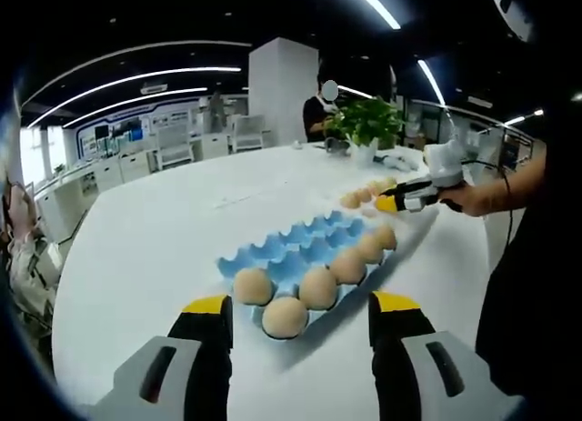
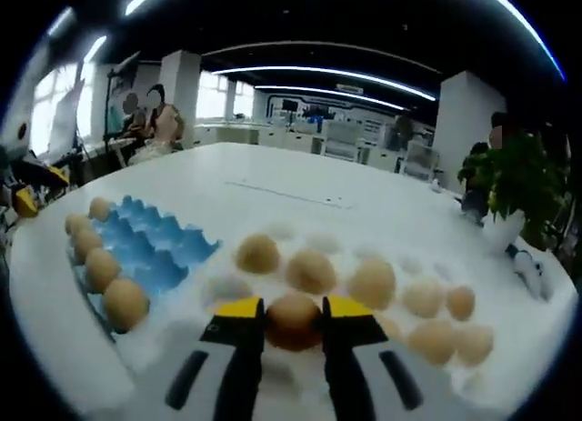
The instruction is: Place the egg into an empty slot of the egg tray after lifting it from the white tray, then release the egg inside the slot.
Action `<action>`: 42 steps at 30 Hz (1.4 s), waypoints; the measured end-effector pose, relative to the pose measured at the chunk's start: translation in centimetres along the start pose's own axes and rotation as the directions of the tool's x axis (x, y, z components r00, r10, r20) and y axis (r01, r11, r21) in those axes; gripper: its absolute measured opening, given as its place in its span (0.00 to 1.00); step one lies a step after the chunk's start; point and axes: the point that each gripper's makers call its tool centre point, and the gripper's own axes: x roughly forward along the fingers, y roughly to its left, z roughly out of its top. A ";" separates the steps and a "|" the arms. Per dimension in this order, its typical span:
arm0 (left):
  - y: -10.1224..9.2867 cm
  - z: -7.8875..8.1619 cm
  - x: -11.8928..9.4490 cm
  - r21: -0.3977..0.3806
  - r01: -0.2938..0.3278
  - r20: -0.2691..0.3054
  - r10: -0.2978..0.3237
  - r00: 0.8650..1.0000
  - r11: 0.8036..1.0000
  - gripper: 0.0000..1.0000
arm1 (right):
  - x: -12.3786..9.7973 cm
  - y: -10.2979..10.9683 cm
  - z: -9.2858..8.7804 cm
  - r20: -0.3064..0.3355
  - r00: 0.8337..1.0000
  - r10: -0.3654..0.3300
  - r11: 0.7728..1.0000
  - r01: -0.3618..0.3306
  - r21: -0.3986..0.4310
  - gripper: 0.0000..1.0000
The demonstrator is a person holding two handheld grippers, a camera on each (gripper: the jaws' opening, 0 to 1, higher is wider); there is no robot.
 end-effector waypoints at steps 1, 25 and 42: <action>0.0 0.0 0.0 -0.001 0.001 0.001 -0.001 1.000 1.000 0.59 | -0.1 0.0 -0.1 -0.011 1.000 0.000 1.000 0.000 0.006 0.25; 0.3 0.4 0.0 0.001 -0.012 0.012 0.012 1.000 1.000 0.57 | -1.2 -0.6 1.5 0.034 0.997 0.073 0.989 -0.076 0.125 0.23; 0.4 0.5 0.2 0.005 -0.008 0.013 0.008 1.000 1.000 0.59 | -1.2 3.6 4.9 0.102 0.978 0.184 0.975 -0.195 0.111 0.23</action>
